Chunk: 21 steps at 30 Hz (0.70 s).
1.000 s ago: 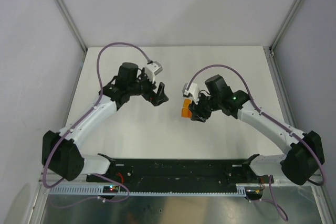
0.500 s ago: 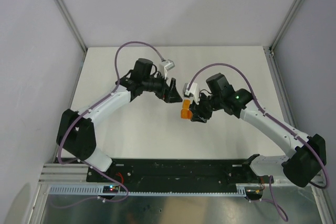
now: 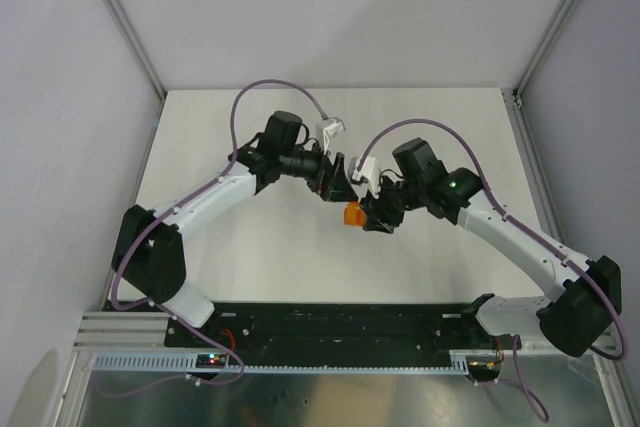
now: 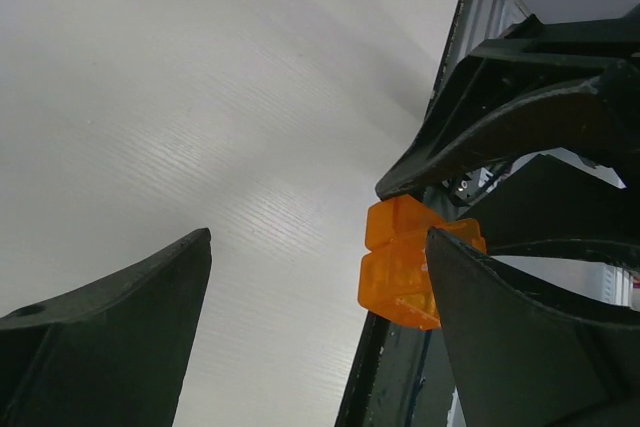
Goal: Sort the pills into containers
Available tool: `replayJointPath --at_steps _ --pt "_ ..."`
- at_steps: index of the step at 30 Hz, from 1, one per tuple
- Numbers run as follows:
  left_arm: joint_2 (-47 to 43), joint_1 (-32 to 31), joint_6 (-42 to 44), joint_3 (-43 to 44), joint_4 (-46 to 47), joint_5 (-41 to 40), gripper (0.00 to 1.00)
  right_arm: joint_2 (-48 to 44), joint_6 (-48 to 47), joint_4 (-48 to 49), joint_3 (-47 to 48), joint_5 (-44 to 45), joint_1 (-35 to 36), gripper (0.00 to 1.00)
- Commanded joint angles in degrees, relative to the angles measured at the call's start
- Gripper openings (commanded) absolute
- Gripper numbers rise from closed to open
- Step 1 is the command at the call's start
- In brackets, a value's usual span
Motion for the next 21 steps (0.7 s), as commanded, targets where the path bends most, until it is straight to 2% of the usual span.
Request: replayJointPath --at_steps 1,21 --pt "-1.0 -0.77 0.95 0.17 1.35 2.97 0.9 0.09 0.27 0.45 2.63 -0.24 0.15 0.0" --pt "0.99 -2.91 0.03 -1.53 1.33 9.04 0.73 -0.69 1.53 1.34 2.79 2.34 -0.49 0.0"
